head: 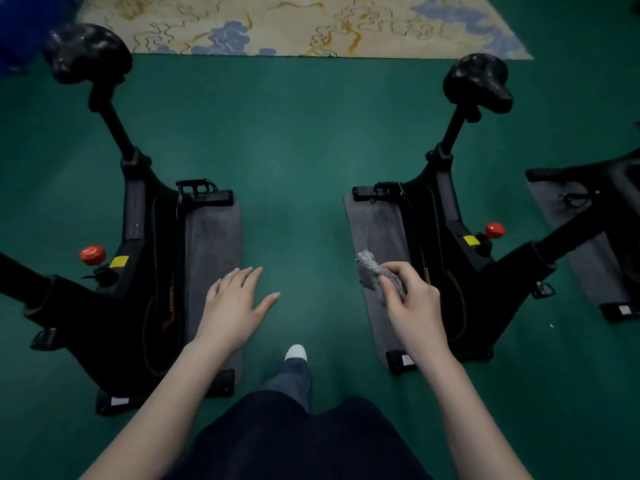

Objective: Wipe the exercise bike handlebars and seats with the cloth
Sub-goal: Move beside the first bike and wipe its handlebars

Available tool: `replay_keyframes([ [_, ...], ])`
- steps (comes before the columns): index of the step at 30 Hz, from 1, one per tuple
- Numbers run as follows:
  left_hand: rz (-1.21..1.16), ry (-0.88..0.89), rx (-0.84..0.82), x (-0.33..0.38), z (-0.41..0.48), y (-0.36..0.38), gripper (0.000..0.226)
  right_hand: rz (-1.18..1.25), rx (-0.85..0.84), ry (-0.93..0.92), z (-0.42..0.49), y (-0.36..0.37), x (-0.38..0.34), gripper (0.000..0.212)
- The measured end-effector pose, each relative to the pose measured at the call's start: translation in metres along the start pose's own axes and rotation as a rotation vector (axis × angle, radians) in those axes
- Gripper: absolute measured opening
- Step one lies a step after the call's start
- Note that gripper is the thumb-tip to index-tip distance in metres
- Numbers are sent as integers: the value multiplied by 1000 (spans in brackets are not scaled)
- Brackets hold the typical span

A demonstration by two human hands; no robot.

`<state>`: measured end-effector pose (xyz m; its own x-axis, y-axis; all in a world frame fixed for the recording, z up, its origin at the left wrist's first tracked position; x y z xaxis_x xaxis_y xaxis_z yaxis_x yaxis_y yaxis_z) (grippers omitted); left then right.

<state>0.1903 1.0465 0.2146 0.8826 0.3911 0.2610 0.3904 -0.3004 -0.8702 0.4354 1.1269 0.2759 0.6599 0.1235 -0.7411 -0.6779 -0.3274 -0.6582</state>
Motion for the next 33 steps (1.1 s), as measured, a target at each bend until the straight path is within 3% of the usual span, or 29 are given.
replay_keyframes([
  [9,-67,-102,17,-21,53,-35,67,-27,-94,-83,97,20,-30,12],
  [18,-174,-389,32,-41,84,-45,66,-41,-270,-251,208,38,-48,10],
  [33,-372,-765,189,31,193,-93,65,-69,-534,-527,434,14,-76,9],
])
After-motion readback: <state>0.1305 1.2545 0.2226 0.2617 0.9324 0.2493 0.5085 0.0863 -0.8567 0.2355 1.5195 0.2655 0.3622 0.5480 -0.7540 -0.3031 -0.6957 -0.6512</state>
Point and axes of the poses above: each hand's wrist, its own z-axis towards the middle knuckle, its own y-axis out of the palm, x = y × z, the point moved 1 cm from there along z, towards the middle knuckle, and after that the axes turned 8 degrees about -x, right-handed, at the moved point
